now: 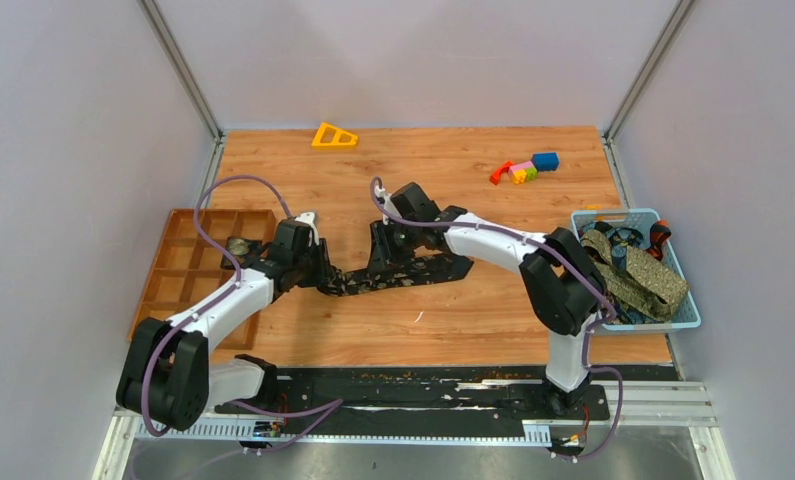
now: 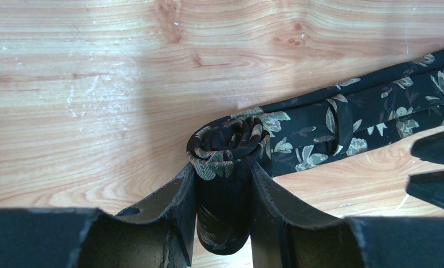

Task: Roll the ties
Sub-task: Roll the tie at the center of the board.

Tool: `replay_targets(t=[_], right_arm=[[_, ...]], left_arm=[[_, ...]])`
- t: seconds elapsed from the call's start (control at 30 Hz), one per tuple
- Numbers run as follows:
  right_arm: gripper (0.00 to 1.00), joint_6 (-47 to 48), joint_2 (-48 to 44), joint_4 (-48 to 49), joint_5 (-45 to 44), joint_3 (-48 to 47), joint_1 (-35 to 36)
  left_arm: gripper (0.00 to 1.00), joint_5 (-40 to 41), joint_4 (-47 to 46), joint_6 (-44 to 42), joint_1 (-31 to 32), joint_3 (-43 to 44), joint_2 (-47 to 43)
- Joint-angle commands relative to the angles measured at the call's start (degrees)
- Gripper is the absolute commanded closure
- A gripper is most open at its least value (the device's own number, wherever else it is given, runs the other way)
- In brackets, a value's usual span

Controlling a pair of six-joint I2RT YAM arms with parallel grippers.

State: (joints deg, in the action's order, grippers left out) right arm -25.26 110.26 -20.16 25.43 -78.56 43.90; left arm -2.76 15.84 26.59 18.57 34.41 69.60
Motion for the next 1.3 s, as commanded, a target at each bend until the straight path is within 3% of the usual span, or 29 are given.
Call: replay_targets(t=[0.0, 0.2, 0.27, 0.43, 0.57, 0.87, 1.27], right_arm=[[0.63, 3.5, -6.3, 3.2, -1.9, 2.3, -0.8], [0.48, 7.1, -11.3, 3.7, -4.2, 6.8, -2.5], [0.4, 8.6, -13.2, 3.7, -6.2, 8.8, -3.0], [0.1, 10.7, -18.5, 3.9, -12.5, 14.5, -4.5], [0.01, 12.0, -23.3, 6.5, -18.3, 20.7, -4.9], [0.01, 11.8, -35.1, 14.4, -33.0, 31.1, -5.1], [0.03, 11.1, -41.5, 19.6, -34.6, 37.3, -5.4]], left_arm=[[0.59, 2.6, 2.0, -2.3, 0.5, 3.1, -0.3], [0.59, 8.8, 4.6, -2.9, 3.5, 5.3, 0.6], [0.59, 10.3, 5.6, -3.1, 4.3, 6.1, 1.0], [0.59, 14.7, 8.2, -3.5, 6.3, 8.7, 2.4], [0.59, 18.5, 10.2, -3.6, 8.4, 10.6, 3.7], [0.59, 28.2, 13.3, -3.2, 12.5, 13.3, 6.3], [0.59, 38.8, 16.8, -2.2, 18.4, 17.3, 11.9]])
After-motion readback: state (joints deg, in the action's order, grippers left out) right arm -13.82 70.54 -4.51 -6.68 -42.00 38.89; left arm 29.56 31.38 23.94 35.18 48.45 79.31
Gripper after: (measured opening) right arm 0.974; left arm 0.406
